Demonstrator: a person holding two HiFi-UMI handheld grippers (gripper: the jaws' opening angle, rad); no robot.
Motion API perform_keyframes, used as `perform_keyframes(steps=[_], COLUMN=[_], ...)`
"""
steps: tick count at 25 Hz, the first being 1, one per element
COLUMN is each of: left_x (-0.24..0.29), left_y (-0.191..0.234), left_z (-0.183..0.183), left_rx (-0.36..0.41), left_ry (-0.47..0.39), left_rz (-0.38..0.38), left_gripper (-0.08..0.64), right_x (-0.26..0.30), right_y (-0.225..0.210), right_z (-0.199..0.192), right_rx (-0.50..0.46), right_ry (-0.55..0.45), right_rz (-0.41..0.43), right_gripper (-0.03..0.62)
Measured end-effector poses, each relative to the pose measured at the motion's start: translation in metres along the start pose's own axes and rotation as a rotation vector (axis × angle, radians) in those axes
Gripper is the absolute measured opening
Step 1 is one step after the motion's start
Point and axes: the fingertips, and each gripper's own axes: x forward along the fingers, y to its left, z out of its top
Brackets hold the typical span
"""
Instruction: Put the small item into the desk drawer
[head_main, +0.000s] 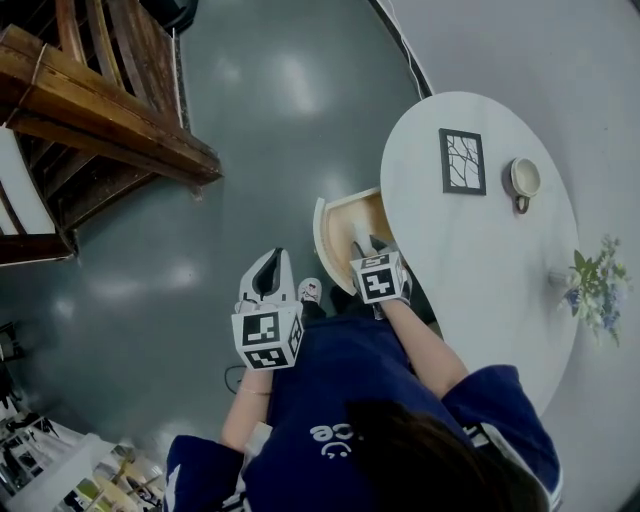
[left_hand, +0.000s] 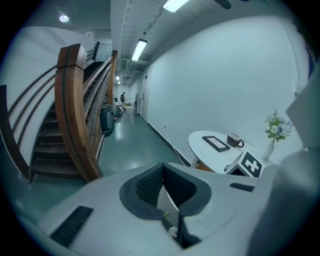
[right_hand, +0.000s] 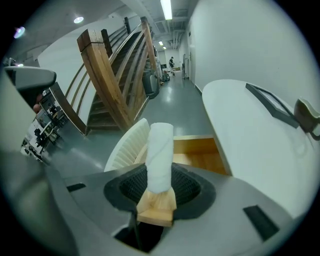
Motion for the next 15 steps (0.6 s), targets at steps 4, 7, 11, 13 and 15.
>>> perform_keyframes(steps=[4, 7, 11, 13, 15], left_x=[-0.003, -0.006, -0.009, -0.010, -0.010], left_y=[0.005, 0.008, 0.012, 0.013, 0.014], left_z=[-0.006, -0.010, -0.018, -0.021, -0.024], left_rx=[-0.009, -0.015, -0.033, -0.039, -0.044], left_ry=[0.015, 0.027, 0.047, 0.056, 0.066], left_rz=[0.021, 0.036, 0.055, 0.064, 0.072], left_gripper=[0.003, 0.003, 0.003, 0.003, 0.003], right_x=[0.012, 0.022, 0.032, 0.040, 0.047], right_y=[-0.001, -0.003, -0.006, -0.009, -0.010], right_z=[-0.008, -0.015, -0.022, -0.027, -0.030], right_rx=[-0.019, -0.023, -0.007, -0.017, -0.030], right_ry=[0.045, 0.083, 0.121, 0.146, 0.164], right_rz=[-0.003, -0.006, -0.012, -0.018, -0.021], right_gripper=[0.147, 0.146, 0.146, 0.146, 0.146])
